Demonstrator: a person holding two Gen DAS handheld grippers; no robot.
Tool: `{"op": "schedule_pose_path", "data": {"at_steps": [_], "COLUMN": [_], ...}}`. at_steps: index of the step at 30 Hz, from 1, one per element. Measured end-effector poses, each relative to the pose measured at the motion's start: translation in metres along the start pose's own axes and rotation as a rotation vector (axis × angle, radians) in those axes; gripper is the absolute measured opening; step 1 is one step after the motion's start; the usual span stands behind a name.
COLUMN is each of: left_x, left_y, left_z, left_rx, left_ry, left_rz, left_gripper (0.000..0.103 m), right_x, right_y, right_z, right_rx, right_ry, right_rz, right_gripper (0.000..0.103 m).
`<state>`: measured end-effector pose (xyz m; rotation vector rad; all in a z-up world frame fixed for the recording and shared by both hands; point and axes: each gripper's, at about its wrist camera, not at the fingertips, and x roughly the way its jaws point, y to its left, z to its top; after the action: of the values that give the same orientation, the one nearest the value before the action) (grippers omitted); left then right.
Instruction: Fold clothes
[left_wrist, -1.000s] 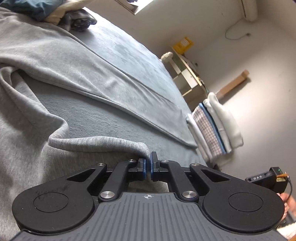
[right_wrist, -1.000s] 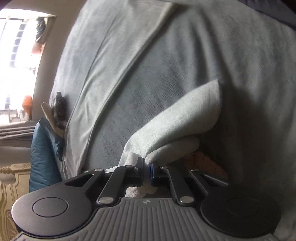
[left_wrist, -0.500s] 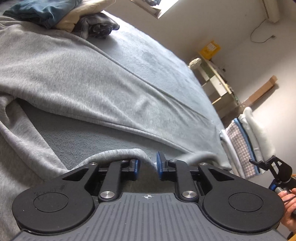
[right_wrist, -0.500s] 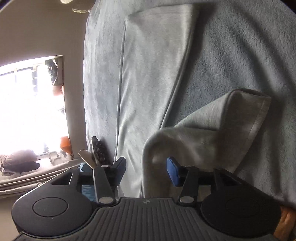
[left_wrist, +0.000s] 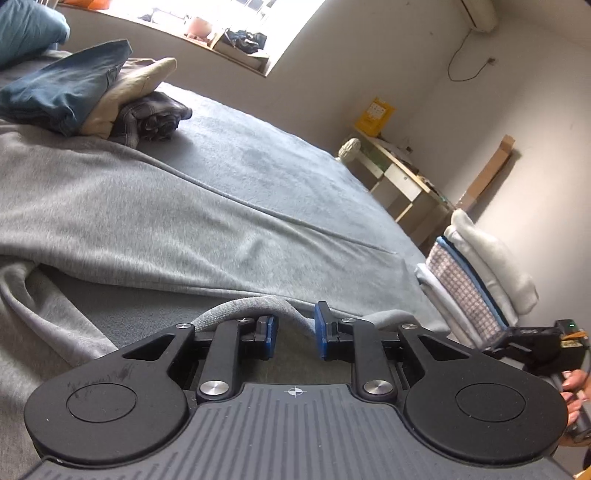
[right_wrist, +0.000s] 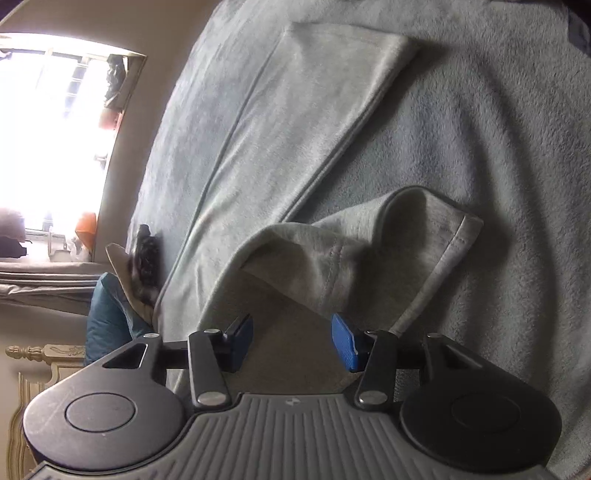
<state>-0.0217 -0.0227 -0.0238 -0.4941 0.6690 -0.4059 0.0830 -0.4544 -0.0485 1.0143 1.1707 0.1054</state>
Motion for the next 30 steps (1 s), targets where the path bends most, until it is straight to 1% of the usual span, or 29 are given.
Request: {"op": "schedule_pose_path", "data": {"at_steps": [1,2,3,4,5,7,9,10,11,12,14,16,18,21,23,25,26,28,30], "left_x": [0.003,0.005,0.007,0.009,0.009,0.007,0.002,0.000,-0.002,-0.005,-0.013,-0.018,-0.022,-0.020,-0.016,-0.011,-0.008,-0.004,0.002], "left_y": [0.001,0.003,0.005,0.008,0.011,0.018,0.029,0.036,0.043,0.049,0.055,0.055,0.051,0.041,0.031,0.015,0.006,-0.015,-0.034], "left_z": [0.000,-0.001,-0.002,-0.004,-0.005,-0.006,-0.005,-0.003,-0.001,0.000,-0.001,-0.002,-0.005,-0.012,-0.017,-0.023,-0.027,-0.038,-0.054], "left_rx": [-0.012,-0.024,-0.039,-0.053,-0.066,-0.104,-0.172,-0.219,-0.269,-0.311,-0.359,-0.354,-0.344,-0.326,-0.276,-0.160,-0.087,0.106,0.321], "left_ry": [0.019,0.037,0.056,0.073,0.087,0.103,0.107,0.108,0.104,0.095,0.075,0.064,0.065,0.100,0.139,0.189,0.213,0.240,0.259], "left_rz": [-0.003,-0.007,-0.011,-0.016,-0.022,-0.033,-0.059,-0.075,-0.093,-0.108,-0.129,-0.139,-0.151,-0.164,-0.162,-0.136,-0.116,-0.060,0.013], "left_gripper": [0.028,0.034,0.036,0.036,0.037,0.040,0.047,0.047,0.047,0.048,0.048,0.048,0.048,0.048,0.048,0.048,0.048,0.048,0.048], "right_x": [0.010,0.019,0.028,0.034,0.037,0.031,0.016,0.008,0.001,-0.006,-0.020,-0.037,-0.051,-0.063,-0.064,-0.059,-0.055,-0.045,-0.035], "right_y": [0.000,-0.001,-0.003,-0.002,0.000,0.003,0.002,0.000,-0.001,-0.005,-0.017,-0.035,-0.057,-0.094,-0.117,-0.131,-0.136,-0.135,-0.129], "right_z": [0.002,0.005,0.009,0.013,0.019,0.030,0.036,0.038,0.039,0.038,0.033,0.025,0.015,-0.003,-0.014,-0.019,-0.021,-0.020,-0.016], "right_rx": [-0.002,0.005,0.016,0.018,0.007,0.019,0.050,0.066,0.073,0.077,0.105,0.143,0.198,0.302,0.367,0.408,0.422,0.403,0.357], "right_ry": [0.027,0.044,0.057,0.051,0.026,-0.079,-0.160,-0.197,-0.221,-0.235,-0.245,-0.261,-0.275,-0.270,-0.261,-0.251,-0.246,-0.225,-0.219], "right_rz": [-0.014,-0.022,-0.028,-0.018,0.008,0.110,0.211,0.261,0.287,0.298,0.312,0.326,0.314,0.252,0.198,0.174,0.170,0.166,0.123], "right_gripper": [0.051,0.051,0.051,0.051,0.051,0.051,0.051,0.051,0.051,0.051,0.051,0.051,0.051,0.051,0.051,0.051,0.051,0.051,0.051]}}
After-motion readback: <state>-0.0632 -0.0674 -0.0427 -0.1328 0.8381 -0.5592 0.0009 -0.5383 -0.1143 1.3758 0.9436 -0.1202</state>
